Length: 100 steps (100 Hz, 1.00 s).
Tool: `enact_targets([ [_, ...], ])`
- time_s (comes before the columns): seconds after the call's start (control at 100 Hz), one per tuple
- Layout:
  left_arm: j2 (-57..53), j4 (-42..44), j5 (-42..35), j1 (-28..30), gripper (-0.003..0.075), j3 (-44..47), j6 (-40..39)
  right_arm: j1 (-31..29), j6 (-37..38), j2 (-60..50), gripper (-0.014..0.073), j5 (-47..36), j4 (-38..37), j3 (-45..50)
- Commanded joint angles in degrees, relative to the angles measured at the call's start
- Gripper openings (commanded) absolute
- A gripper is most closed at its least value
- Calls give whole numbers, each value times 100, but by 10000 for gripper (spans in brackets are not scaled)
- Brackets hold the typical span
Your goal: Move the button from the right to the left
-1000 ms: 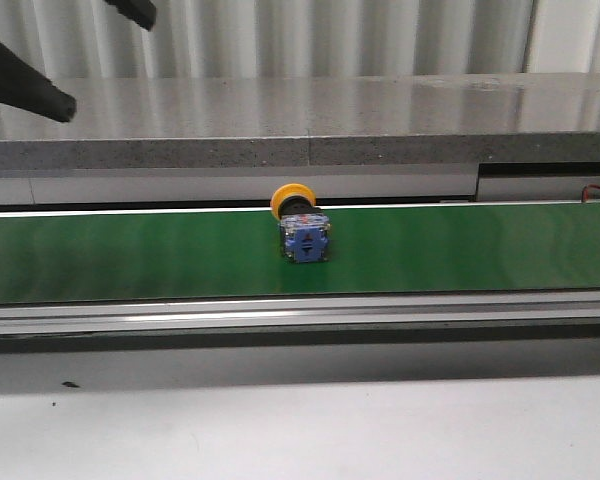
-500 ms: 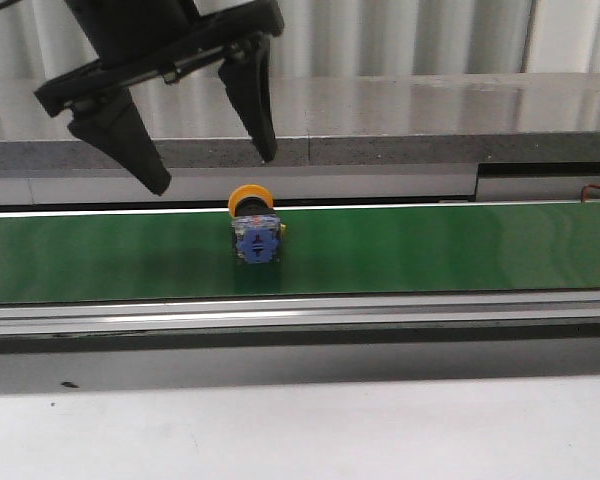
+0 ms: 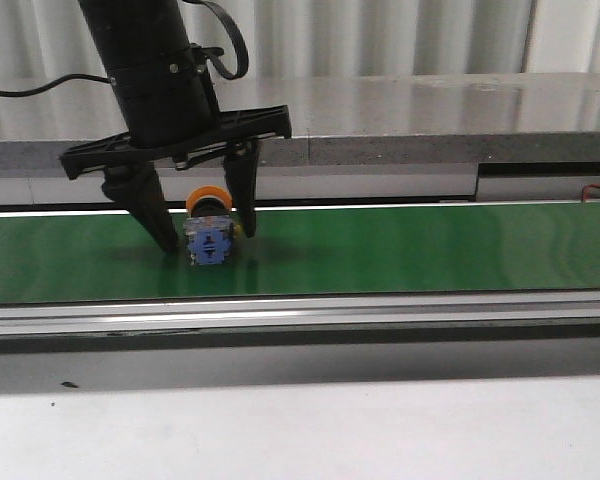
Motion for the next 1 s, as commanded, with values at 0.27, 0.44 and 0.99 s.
enact_targets([
  [0.27, -590, 574, 382, 82, 3, -508, -105, 8, -46, 43, -66, -466, -31, -135],
  [0.44, -938, 858, 663, 530, 2, -509, 78, 8, -46, 43, -66, -466, -31, -135],
  [0.99, -1138, 960, 1296, 3199, -2, -509, 2831, 8, -46, 43, -66, -466, -31, -135],
])
